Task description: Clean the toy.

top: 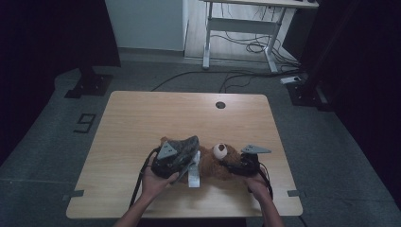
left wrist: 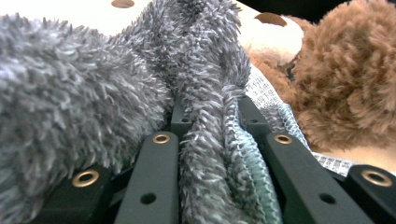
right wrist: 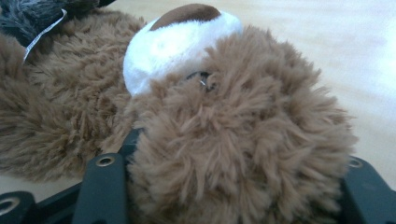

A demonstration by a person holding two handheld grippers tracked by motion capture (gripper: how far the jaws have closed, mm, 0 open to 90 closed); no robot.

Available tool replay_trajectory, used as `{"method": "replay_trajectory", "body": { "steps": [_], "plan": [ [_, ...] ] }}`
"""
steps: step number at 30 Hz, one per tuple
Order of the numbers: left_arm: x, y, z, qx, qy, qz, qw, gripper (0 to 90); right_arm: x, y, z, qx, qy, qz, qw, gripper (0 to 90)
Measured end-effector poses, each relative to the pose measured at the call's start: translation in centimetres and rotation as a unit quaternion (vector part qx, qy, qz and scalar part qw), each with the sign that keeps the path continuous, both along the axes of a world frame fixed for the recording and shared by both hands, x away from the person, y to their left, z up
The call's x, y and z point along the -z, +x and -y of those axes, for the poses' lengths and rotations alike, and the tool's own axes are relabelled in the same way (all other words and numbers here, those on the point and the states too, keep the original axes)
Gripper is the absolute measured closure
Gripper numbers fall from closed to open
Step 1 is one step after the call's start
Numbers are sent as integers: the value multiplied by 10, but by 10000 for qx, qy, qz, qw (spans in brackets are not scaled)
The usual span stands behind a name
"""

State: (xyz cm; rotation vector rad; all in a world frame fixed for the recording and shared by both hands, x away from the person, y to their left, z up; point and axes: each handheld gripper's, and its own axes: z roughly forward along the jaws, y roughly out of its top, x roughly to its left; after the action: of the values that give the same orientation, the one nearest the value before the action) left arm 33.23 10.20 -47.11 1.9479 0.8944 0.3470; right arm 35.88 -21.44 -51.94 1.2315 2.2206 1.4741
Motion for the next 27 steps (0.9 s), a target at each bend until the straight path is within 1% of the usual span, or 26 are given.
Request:
{"method": "replay_trajectory", "body": {
  "steps": [2, 3, 4, 5, 6, 8, 10, 11, 12, 13, 15, 16, 18, 19, 21, 22, 24, 26, 27],
  "plan": [
    [-3, 12, 0, -132, 73, 61, 9999, 735, 0, 9, -5, 148, -17, 109, 9998, 414],
    [-4, 22, 0, -209, 135, 122, 9996, 735, 0, 13, -8, 210, -21, 161, 9996, 415],
    [-4, 28, 0, -254, 160, 142, 9994, 735, 0, 20, -11, 327, -28, 231, 9992, 416],
    [-4, 38, 0, -341, 148, 151, 9992, 735, -1, 24, -13, 385, -55, 282, 9988, 416],
    [-4, 44, 0, -386, 131, 152, 9991, 734, -1, 31, -16, 485, -74, 379, 9981, 415],
    [-3, 59, 0, -470, 103, 110, 9988, 733, -1, 41, -18, 602, -86, 483, 9970, 409],
    [-1, 68, 0, -542, 13, 57, 9985, 732, 0, 51, -18, 679, -95, 554, 9961, 393],
    [0, 69, -1, -530, -34, 25, 9986, 732, 0, 53, -18, 690, -89, 573, 9959, 382],
    [2, 69, -2, -500, -43, 12, 9987, 732, 1, 55, -17, 682, -95, 617, 9957, 367],
    [3, 66, -2, -480, -30, 20, 9988, 732, 3, 55, -15, 663, -76, 599, 9960, 344],
    [6, 58, -3, -429, -3, 40, 9991, 731, 4, 52, -13, 639, -37, 545, 9965, 267],
    [7, 54, -4, -390, 17, 34, 9992, 731, 5, 49, -12, 630, -31, 529, 9966, 236],
    [11, 40, -8, -308, 41, -11, 9995, 731, 5, 41, -11, 630, -57, 449, 9970, 178],
    [14, 33, -9, -286, 76, -39, 9996, 731, 5, 35, -10, 626, -125, 397, 9972, 140],
    [19, 22, -15, -289, 173, -80, 9994, 730, 6, 26, -9, 678, -211, 308, 9970, 130],
    [20, 19, -18, -316, 173, -119, 9993, 730, 6, 19, -9, 687, -253, 283, 9969, 131],
    [24, 15, -27, -410, 143, -246, 9988, 731, 8, 13, -9, 677, -303, 242, 9970, 153],
    [27, 13, -37, -546, 219, -293, 9978, 730, 10, 7, -7, 611, -306, 322, 9971, 196],
    [28, 13, -42, -610, 197, -319, 9974, 730, 11, 6, -6, 576, -315, 353, 9972, 210]
  ]
}}
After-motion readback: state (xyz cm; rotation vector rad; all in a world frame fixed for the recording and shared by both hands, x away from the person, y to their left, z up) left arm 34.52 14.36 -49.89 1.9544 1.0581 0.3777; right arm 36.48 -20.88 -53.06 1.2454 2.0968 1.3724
